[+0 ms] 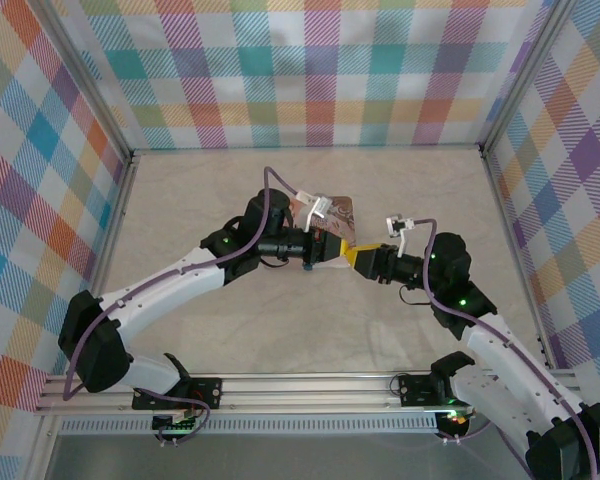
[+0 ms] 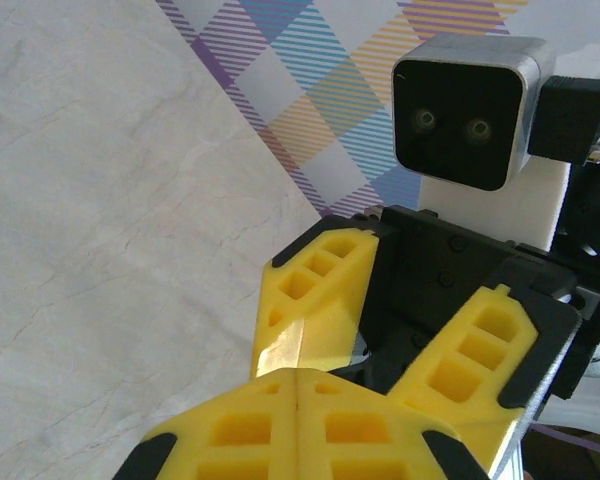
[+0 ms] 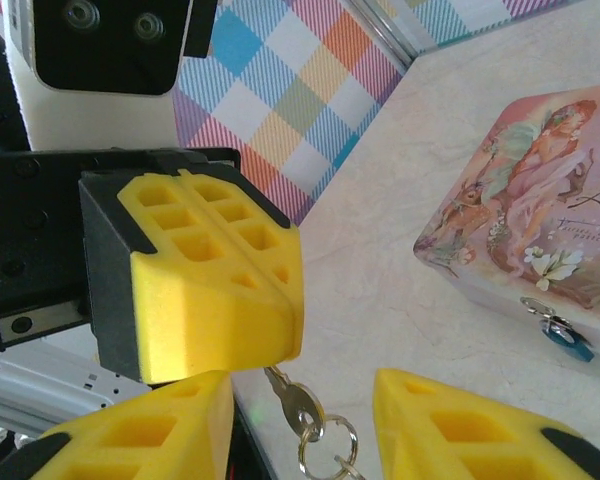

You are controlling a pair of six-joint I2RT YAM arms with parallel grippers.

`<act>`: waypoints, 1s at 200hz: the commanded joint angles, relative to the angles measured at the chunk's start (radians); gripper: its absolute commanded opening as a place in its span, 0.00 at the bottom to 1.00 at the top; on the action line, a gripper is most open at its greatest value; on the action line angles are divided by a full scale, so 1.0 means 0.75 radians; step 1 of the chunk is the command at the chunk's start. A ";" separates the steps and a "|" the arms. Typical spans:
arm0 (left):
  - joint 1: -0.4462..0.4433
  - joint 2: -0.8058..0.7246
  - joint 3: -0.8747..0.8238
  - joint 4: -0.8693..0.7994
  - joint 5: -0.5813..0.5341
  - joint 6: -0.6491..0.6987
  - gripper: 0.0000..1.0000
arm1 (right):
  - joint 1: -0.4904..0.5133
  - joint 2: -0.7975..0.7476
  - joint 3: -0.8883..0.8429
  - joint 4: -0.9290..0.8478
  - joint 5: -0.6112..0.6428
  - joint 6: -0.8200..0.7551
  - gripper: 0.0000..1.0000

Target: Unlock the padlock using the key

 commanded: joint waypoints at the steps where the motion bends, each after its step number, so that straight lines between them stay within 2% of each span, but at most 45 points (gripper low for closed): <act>1: 0.016 -0.039 -0.028 0.067 0.034 -0.014 0.00 | -0.002 0.005 -0.006 0.072 -0.055 -0.017 0.36; 73: 0.019 -0.038 -0.032 0.081 0.040 -0.024 0.00 | -0.001 0.007 -0.005 0.087 -0.119 -0.035 0.00; 100: 0.032 -0.040 -0.032 0.077 0.011 -0.047 0.00 | -0.001 -0.005 0.008 0.037 -0.100 -0.076 0.00; 109: 0.044 -0.043 -0.035 0.074 -0.008 -0.061 0.07 | -0.001 -0.012 0.018 0.002 -0.083 -0.101 0.00; 121: 0.062 -0.053 -0.043 0.072 -0.038 -0.087 0.28 | -0.001 -0.019 0.040 -0.056 -0.053 -0.144 0.00; 136: 0.090 -0.075 -0.062 0.066 -0.096 -0.122 0.46 | -0.001 -0.025 0.076 -0.147 -0.005 -0.208 0.00; 156: 0.131 -0.109 -0.082 0.022 -0.184 -0.160 0.52 | -0.001 -0.027 0.114 -0.246 0.074 -0.288 0.00; 200: 0.184 -0.160 -0.116 -0.072 -0.316 -0.222 0.59 | 0.002 0.018 0.206 -0.419 0.287 -0.469 0.00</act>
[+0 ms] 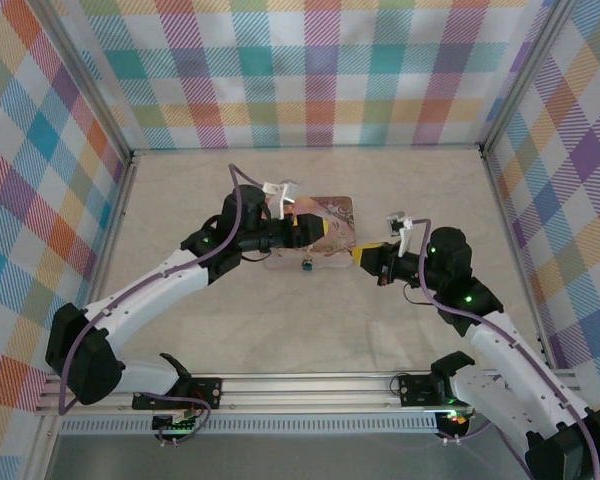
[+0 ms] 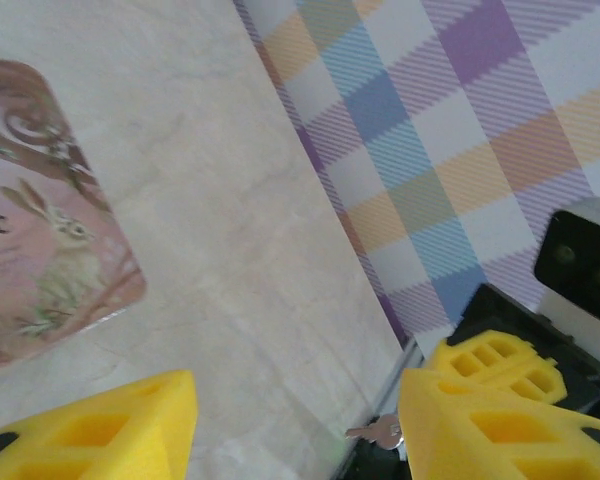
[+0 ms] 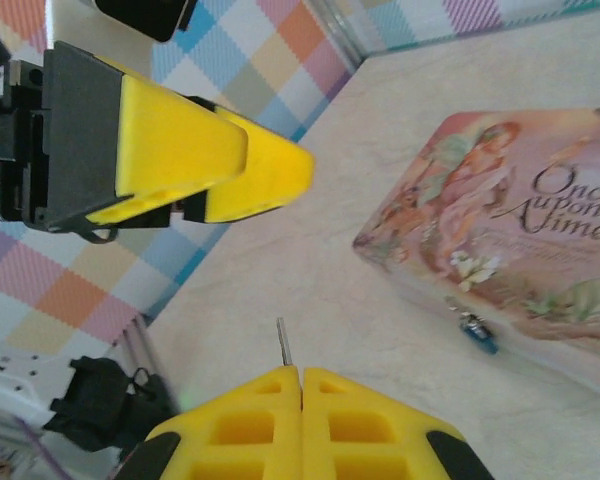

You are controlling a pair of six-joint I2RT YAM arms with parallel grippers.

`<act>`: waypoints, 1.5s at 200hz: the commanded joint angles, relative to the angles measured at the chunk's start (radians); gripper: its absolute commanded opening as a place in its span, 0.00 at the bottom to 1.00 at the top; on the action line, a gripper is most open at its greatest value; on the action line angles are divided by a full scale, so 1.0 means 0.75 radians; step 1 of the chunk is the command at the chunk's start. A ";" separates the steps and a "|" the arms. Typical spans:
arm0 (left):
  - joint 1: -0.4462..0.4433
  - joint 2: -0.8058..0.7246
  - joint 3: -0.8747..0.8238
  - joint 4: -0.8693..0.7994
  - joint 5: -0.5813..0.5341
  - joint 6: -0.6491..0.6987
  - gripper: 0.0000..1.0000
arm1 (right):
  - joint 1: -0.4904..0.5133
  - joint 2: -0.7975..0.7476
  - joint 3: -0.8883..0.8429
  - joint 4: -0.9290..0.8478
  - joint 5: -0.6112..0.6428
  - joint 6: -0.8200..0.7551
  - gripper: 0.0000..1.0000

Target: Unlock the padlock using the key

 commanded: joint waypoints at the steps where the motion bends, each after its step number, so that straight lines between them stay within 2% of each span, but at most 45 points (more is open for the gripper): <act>1: 0.019 -0.048 -0.028 -0.065 -0.100 -0.050 0.59 | 0.007 0.022 0.080 -0.126 0.152 -0.165 0.00; 19: 0.027 -0.046 -0.032 -0.090 -0.133 -0.085 0.60 | 0.020 0.066 0.129 -0.182 0.290 -0.240 0.00; 49: 0.050 -0.030 -0.015 -0.111 -0.159 -0.154 0.63 | 0.109 0.171 0.252 -0.244 0.622 -0.384 0.00; 84: 0.071 0.011 0.095 -0.189 -0.160 -0.224 0.65 | 0.277 0.272 0.369 -0.161 0.987 -0.619 0.00; 105: 0.081 0.041 0.170 -0.226 -0.131 -0.253 0.65 | 0.347 0.322 0.402 -0.031 1.128 -0.812 0.00; 160: 0.108 0.054 0.337 -0.243 -0.100 -0.294 0.65 | 0.417 0.350 0.337 0.486 1.209 -1.273 0.00; 191: 0.109 0.089 0.449 -0.206 -0.048 -0.340 0.64 | 0.446 0.353 0.330 0.664 1.203 -1.422 0.00; 206: 0.109 0.109 0.490 -0.161 -0.009 -0.381 0.65 | 0.459 0.358 0.341 0.691 1.205 -1.473 0.00; 223: 0.105 0.134 0.530 -0.099 0.040 -0.439 0.72 | 0.474 0.357 0.356 0.695 1.206 -1.494 0.00; 276: 0.063 0.225 0.630 -0.049 0.106 -0.519 0.72 | 0.535 0.381 0.354 0.712 1.232 -1.561 0.00; 300: 0.052 0.245 0.665 -0.057 0.108 -0.524 0.69 | 0.556 0.393 0.350 0.717 1.248 -1.593 0.00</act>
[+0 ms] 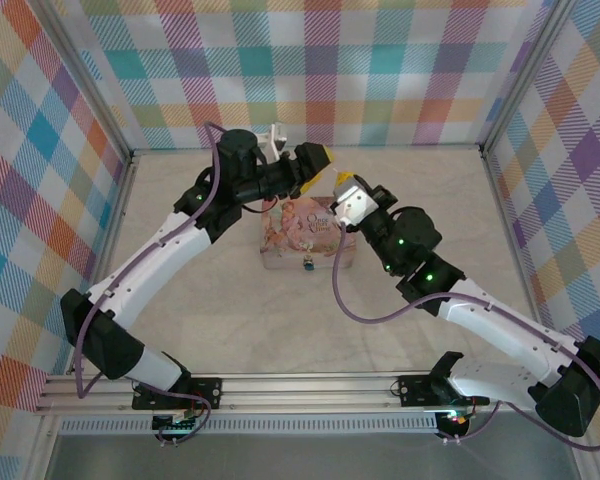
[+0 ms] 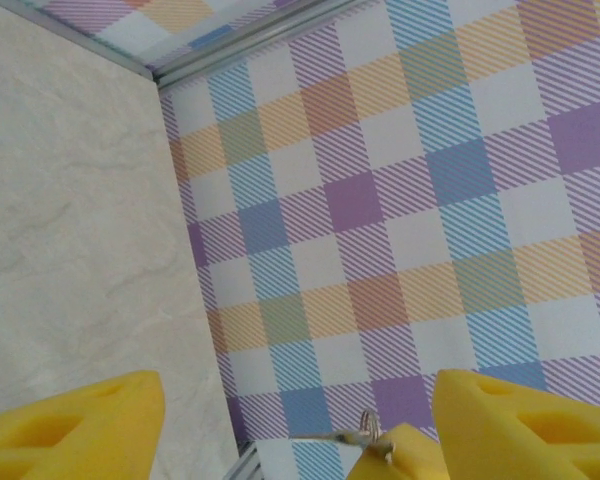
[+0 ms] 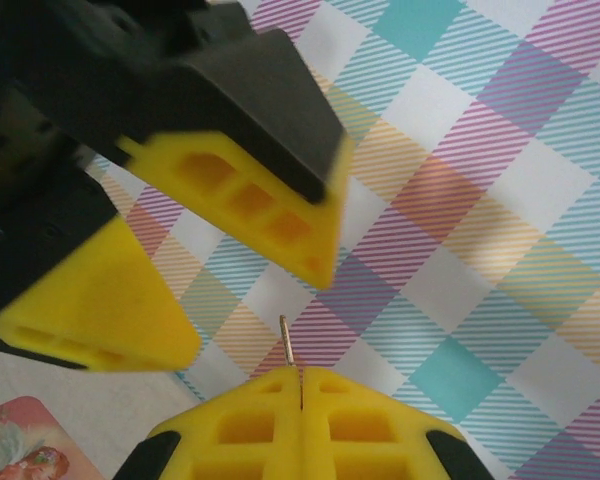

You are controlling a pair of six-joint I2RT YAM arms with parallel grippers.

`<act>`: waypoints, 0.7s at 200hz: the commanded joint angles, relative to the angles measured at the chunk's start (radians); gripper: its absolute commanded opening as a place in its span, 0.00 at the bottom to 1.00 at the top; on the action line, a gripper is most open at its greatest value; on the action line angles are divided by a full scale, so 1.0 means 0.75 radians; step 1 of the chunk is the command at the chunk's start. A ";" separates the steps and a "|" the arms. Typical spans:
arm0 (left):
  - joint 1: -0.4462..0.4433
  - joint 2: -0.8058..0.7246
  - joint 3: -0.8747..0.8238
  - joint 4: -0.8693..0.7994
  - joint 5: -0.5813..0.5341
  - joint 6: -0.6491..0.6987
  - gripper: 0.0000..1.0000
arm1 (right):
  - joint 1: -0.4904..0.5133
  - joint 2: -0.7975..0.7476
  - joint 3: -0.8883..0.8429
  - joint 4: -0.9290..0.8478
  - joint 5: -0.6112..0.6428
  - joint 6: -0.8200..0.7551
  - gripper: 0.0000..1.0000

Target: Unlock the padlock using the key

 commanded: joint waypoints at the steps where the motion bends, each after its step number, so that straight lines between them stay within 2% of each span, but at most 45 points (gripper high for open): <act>1: -0.022 0.012 0.075 0.044 0.046 -0.035 0.68 | 0.024 0.011 0.009 0.074 0.035 -0.065 0.00; 66: -0.026 0.006 0.099 -0.039 0.029 -0.023 0.52 | 0.055 0.061 0.007 0.110 0.090 -0.170 0.00; 140: -0.027 0.019 0.099 -0.073 0.025 -0.008 0.24 | 0.071 0.071 -0.003 0.119 0.100 -0.202 0.00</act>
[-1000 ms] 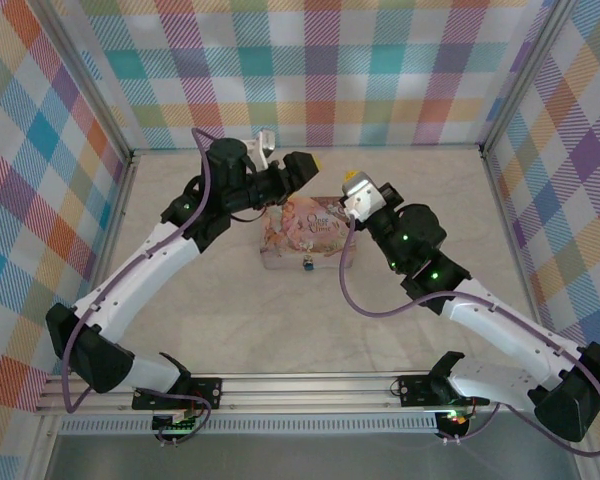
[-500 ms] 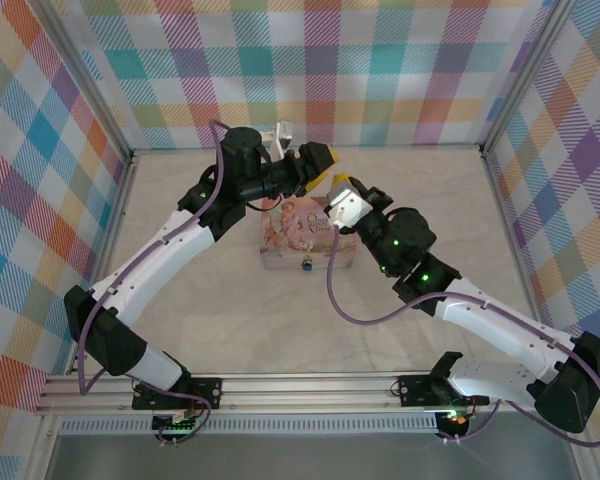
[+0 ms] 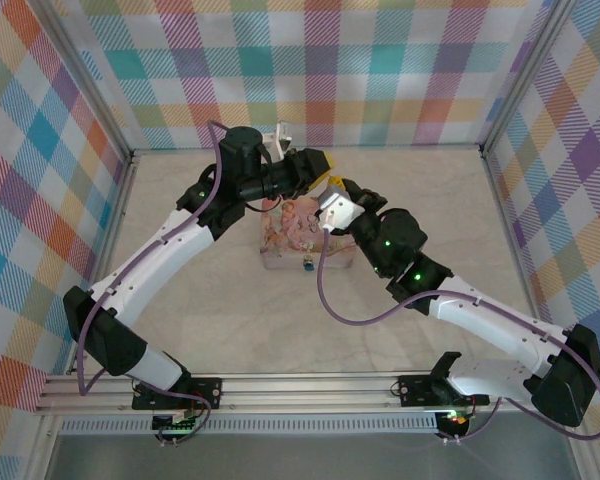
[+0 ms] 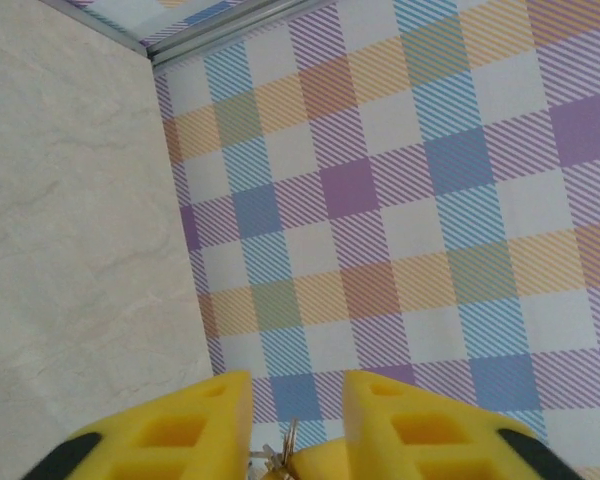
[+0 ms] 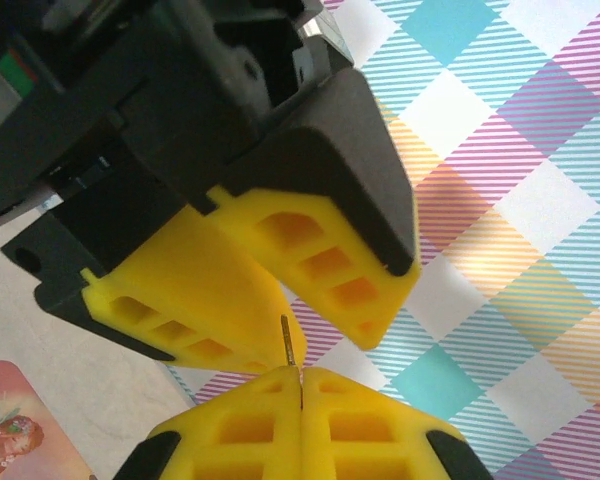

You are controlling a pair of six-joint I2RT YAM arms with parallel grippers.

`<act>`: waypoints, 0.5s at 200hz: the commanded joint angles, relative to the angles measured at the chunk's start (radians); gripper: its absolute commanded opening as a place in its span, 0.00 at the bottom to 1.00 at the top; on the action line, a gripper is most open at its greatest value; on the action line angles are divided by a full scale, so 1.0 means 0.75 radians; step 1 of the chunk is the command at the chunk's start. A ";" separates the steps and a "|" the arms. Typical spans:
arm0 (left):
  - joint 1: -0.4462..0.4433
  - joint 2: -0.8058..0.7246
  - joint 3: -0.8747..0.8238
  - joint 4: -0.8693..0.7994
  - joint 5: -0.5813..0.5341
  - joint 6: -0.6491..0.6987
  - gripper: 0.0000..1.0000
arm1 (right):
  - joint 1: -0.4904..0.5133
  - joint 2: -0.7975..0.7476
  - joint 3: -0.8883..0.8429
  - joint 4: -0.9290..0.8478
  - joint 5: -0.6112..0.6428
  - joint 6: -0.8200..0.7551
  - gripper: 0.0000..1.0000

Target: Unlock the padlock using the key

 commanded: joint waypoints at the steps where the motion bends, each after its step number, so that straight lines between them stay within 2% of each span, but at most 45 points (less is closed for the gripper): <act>1: -0.009 -0.003 0.043 -0.014 0.014 0.019 0.24 | 0.013 0.001 -0.003 0.080 0.022 -0.032 0.00; 40: -0.008 0.001 0.041 -0.026 0.013 0.034 0.03 | 0.015 -0.013 -0.019 0.074 0.027 -0.001 0.00; 55: -0.007 0.001 0.032 -0.030 0.009 0.039 0.00 | 0.015 -0.023 -0.019 0.048 0.030 0.022 0.00; 70: -0.005 -0.002 0.021 -0.033 -0.003 0.046 0.00 | 0.014 -0.031 -0.018 0.020 0.042 0.053 0.07; 90: -0.001 -0.001 0.007 -0.032 -0.015 0.065 0.00 | 0.013 -0.050 -0.027 -0.005 0.064 0.106 0.29; 100: 0.002 -0.001 0.002 -0.046 -0.028 0.085 0.00 | 0.010 -0.070 -0.024 -0.048 0.076 0.163 0.34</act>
